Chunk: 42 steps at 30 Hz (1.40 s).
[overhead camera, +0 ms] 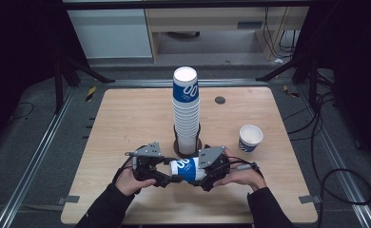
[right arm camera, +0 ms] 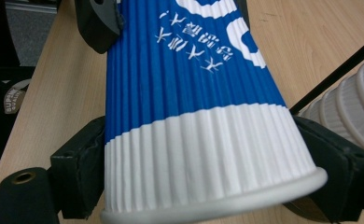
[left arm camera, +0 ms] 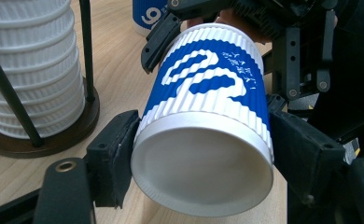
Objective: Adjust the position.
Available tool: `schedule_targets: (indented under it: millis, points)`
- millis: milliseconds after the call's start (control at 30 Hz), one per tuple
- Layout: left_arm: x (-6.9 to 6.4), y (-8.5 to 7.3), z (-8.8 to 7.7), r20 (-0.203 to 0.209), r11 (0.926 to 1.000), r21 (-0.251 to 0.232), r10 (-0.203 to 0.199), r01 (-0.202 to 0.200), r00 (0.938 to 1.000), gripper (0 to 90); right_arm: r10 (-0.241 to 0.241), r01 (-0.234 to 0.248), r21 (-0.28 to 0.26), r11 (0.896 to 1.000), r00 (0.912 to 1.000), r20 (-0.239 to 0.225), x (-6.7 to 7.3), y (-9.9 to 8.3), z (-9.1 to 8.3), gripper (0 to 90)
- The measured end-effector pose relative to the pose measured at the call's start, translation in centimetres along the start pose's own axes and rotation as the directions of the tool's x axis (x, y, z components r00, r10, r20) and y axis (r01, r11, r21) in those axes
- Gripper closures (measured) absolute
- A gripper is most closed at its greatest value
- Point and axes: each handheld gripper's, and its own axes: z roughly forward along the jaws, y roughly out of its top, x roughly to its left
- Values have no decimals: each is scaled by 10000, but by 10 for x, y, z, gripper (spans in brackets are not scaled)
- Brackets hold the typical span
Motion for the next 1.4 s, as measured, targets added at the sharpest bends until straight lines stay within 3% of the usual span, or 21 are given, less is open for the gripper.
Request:
schedule_targets:
  millis: [367,467,633,733,933,1067,1167,1267,1333,1400]
  points:
    - [4,0,-6,-290,9996,-293,-13,4,9996,278,444,-437,-306,9986,9988,199,-4,-1,-4,69]
    - [8,-1,-11,-471,9990,-443,-62,41,9989,278,1017,-1006,-573,9933,9947,169,-9,-2,-12,61]
    - [14,-1,-23,-698,9954,-950,-216,149,9973,278,1820,-1765,-1308,9756,9828,310,-16,-6,-28,55]
    - [16,-1,-29,-831,9918,-1269,-274,167,9962,278,2289,-2197,-1766,9594,9729,335,-19,-10,-37,56]
    - [14,1,-36,-740,9811,-1931,-255,108,9969,278,2889,-2798,-2183,9349,9573,106,-22,-15,-45,33]
    - [10,3,-35,-552,9790,-2037,-148,32,9984,278,3094,-3032,-2475,9202,9508,-147,-21,-17,-47,33]
    - [7,4,-32,-441,9797,-2006,-37,-52,9990,278,3221,-3166,-2922,9024,9462,-304,-19,-20,-47,53]
    - [4,5,-29,-348,9802,-1976,50,-118,9994,278,3315,-3319,-2940,8963,9420,-527,-19,-21,-47,46]
    - [3,5,-27,-274,9811,-1930,78,-130,9996,278,3363,-3453,-3141,8844,9380,-845,-18,-21,-47,44]
    - [2,5,-25,-223,9817,-1899,104,-144,9997,278,3303,-3421,-3170,8846,9394,-923,-17,-20,-46,45]
